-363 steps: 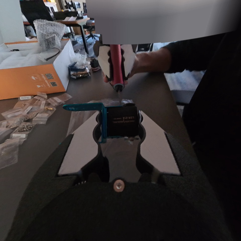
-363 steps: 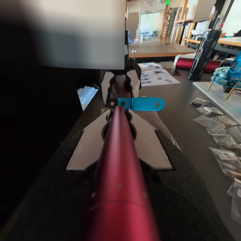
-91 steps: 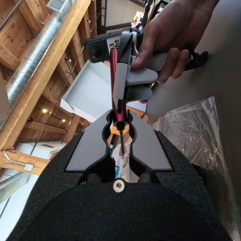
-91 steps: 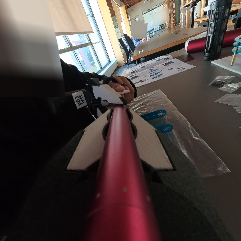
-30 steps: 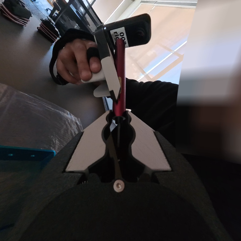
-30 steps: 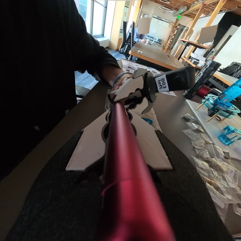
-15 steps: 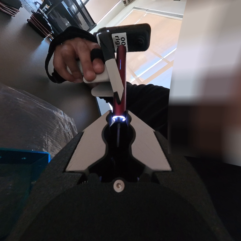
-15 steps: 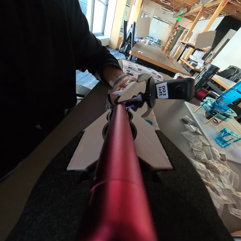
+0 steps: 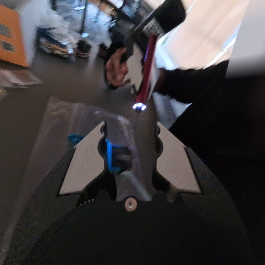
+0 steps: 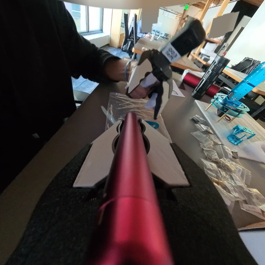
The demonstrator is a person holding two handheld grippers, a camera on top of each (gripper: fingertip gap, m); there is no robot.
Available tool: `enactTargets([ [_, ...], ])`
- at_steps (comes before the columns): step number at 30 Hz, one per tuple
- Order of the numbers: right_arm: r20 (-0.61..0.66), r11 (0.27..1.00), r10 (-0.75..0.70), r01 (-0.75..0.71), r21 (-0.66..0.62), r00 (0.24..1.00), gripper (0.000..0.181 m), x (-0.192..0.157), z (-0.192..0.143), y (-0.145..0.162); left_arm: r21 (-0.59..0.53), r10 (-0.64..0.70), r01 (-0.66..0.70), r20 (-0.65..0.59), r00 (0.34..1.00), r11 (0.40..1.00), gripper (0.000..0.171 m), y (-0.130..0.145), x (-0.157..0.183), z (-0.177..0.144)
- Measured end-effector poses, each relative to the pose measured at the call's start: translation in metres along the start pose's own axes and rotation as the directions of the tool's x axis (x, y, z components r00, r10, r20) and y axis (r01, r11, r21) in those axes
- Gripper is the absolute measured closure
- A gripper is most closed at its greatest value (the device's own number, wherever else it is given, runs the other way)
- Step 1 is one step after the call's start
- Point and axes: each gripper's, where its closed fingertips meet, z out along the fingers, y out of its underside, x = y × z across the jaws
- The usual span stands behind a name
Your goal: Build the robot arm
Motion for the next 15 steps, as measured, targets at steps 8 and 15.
enactTargets([
  [8, 0.032, 0.993, 0.043, -0.039, -0.115, 0.999, 0.16, -0.002, 0.004, 0.023, -0.368, 0.357, -0.255, 0.241, 0.903, 0.894, 0.099, 0.071, -0.022, 0.008],
  [15, -0.015, 0.982, 0.175, -0.176, -0.069, 0.984, 0.16, 0.018, -0.005, 0.022, -0.527, 0.501, -0.329, 0.222, 0.837, 0.784, 0.116, 0.083, -0.032, 0.023],
])
